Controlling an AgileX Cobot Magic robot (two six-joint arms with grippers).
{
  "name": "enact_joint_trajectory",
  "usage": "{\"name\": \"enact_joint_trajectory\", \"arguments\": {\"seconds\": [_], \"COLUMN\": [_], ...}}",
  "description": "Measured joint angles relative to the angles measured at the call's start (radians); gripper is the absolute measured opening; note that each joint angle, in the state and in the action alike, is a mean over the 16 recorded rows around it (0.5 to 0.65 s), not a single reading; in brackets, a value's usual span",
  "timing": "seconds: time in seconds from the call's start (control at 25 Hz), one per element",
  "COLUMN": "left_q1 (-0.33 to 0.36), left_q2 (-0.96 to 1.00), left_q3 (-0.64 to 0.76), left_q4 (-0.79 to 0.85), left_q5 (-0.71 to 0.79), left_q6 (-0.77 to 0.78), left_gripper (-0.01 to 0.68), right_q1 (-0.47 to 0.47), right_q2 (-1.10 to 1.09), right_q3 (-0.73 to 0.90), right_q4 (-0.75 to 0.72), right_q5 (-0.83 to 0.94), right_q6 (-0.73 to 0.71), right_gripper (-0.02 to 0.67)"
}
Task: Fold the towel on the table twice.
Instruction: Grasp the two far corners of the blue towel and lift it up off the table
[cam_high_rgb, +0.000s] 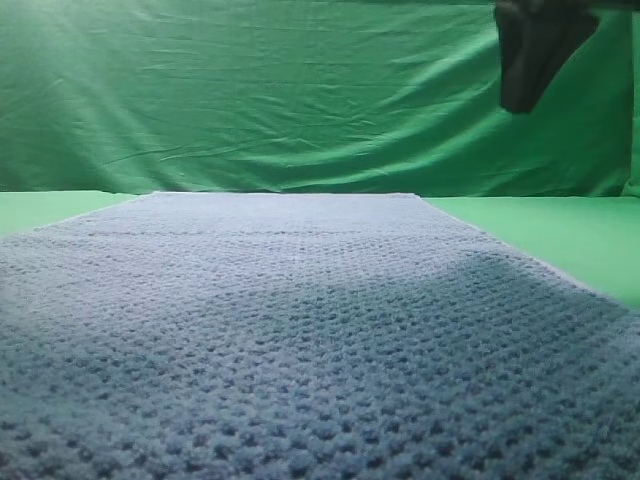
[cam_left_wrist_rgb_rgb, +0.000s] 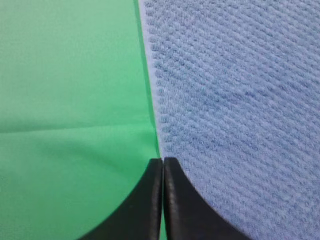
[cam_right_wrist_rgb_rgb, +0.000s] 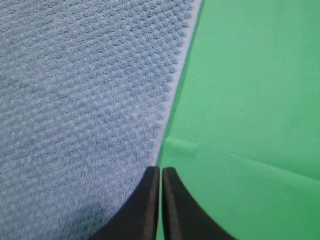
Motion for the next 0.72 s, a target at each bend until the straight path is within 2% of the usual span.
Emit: {"name": "enact_joint_trajectory", "arguments": {"seconds": [0.12,0.2,0.52,0.64,0.72], "left_q1": [0.0,0.0,0.0,0.0,0.0], "left_q2": [0.091,0.144,0.29,0.323,0.341], "left_q3": [-0.047,-0.073,-0.129,-0.134,-0.135], "left_q4": [0.009,0.011,-0.003,-0.009,-0.013], "left_q5": [-0.024,-0.037,-0.075,-0.087,-0.097], "left_q6": [0.004,0.006,0.009,0.009,0.009], "left_gripper": [0.059,0.119,0.438,0.548,0.602], "right_q1": [0.003,0.004,0.005,0.005,0.005], "right_q2": [0.098,0.153,0.285,0.309,0.322], "right_q3": [-0.061,-0.095,-0.171,-0.179,-0.18], "right_q4": [0.005,0.009,0.031,0.039,0.043], "right_q5": [-0.009,-0.016,-0.037,-0.047,-0.054], "right_q6": [0.0,0.001,0.01,0.016,0.02], "right_gripper": [0.14,0.218,0.533,0.613,0.639]}}
